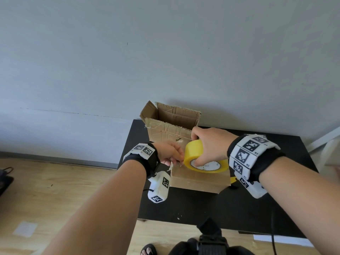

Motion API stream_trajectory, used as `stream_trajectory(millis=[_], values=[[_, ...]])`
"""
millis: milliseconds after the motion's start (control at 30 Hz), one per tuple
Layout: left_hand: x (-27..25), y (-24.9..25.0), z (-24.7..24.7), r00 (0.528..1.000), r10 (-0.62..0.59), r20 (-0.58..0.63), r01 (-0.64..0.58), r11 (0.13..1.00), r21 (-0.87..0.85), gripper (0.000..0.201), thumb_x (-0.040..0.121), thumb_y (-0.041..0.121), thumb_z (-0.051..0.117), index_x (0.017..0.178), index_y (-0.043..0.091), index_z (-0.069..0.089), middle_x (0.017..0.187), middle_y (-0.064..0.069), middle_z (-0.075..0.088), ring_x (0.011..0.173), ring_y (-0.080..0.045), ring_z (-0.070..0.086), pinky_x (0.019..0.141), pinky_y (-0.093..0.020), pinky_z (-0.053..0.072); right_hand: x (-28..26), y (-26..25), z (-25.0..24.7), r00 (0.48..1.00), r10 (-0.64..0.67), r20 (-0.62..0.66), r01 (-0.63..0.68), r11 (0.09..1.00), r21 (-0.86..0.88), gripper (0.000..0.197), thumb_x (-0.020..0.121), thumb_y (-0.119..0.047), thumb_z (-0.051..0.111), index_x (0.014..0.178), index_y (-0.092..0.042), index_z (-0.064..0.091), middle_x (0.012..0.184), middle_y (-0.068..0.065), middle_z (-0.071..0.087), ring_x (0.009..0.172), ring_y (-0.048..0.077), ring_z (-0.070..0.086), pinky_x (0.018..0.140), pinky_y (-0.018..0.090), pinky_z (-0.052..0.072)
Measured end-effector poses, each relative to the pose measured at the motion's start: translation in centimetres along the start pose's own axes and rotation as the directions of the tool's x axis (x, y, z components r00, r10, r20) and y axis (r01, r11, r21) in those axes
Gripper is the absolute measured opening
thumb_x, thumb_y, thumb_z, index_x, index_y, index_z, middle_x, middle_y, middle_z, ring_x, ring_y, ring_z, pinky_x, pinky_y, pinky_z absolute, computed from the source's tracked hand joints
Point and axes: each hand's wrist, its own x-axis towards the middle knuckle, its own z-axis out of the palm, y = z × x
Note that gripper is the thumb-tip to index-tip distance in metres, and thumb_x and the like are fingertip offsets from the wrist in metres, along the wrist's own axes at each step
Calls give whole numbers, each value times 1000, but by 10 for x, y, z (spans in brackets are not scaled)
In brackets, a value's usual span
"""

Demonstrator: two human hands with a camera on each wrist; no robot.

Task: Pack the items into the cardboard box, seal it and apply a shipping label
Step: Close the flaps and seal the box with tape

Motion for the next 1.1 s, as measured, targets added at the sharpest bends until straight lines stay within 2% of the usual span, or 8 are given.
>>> stream_trajectory(millis=[100, 200, 300, 567, 733, 867, 1033, 1100], values=[[1, 0, -1, 1000, 7, -7, -7, 999, -35, 23, 92, 0, 57, 74, 14, 58, 62, 4, 67, 49, -2, 55, 51, -14, 42, -3, 12, -3, 995, 66, 76, -73, 993, 97, 57, 65, -40, 81, 106, -26, 45, 98, -4, 56, 85, 16, 56, 67, 31, 49], [2, 3, 1, 1000, 10, -11, -10, 999, -32, 24, 92, -2, 56, 74, 13, 57, 60, 4, 67, 46, -2, 53, 51, -15, 41, -6, 16, -5, 998, 61, 29, -64, 993, 101, 44, 67, -33, 78, 101, -25, 51, 90, -4, 57, 82, 19, 57, 62, 29, 45], [2, 8, 4, 999, -11, -34, 12, 999, 38, 24, 87, -5, 59, 71, 13, 58, 56, 4, 63, 44, -2, 50, 52, -16, 41, -6, 6, -12, 1000, 28, -8, -28, 998, -59, 41, 67, -41, 75, 100, -29, 54, 81, -10, 53, 76, 17, 54, 54, 25, 40], [8, 12, 14, 995, -34, -94, 45, 993, 112, 15, 86, 1, 62, 76, 11, 61, 74, -5, 62, 55, -8, 47, 57, -19, 46, 1, -11, -22, 1000, -28, 6, 28, 952, -305, 38, 67, -51, 70, 94, -27, 56, 76, -9, 51, 76, 17, 52, 54, 25, 35], [8, 12, 16, 992, -44, -117, 56, 993, 101, 22, 91, 3, 59, 71, 13, 58, 73, -3, 62, 57, -9, 48, 62, -22, 49, 2, -9, -23, 997, -43, 62, 67, 889, -452, 34, 68, -51, 68, 88, -25, 61, 75, -6, 56, 73, 18, 58, 59, 27, 44], [5, 16, 18, 992, -60, -107, 71, 993, 96, 20, 92, 2, 56, 74, 11, 58, 75, -5, 61, 57, -11, 46, 60, -22, 46, -4, 0, -18, 994, -27, 104, 76, 863, -499, 27, 69, -45, 67, 85, -25, 60, 73, -4, 57, 74, 20, 61, 63, 30, 51], [1, 21, 20, 991, -73, -114, 83, 993, 85, 19, 92, -1, 55, 76, 8, 59, 74, -7, 60, 56, -11, 43, 54, -19, 43, -4, 0, -8, 994, -35, 102, 87, 819, -567, 24, 73, -41, 69, 83, -28, 51, 70, -7, 46, 71, 18, 54, 55, 28, 36], [1, 21, 21, 990, -68, -124, 80, 992, 102, 18, 91, 1, 57, 76, 9, 60, 74, -6, 60, 56, -11, 45, 55, -19, 45, -4, 0, -6, 995, -28, 94, 78, 806, -587, 22, 74, -39, 68, 85, -27, 52, 72, -6, 47, 72, 19, 54, 56, 28, 35]])
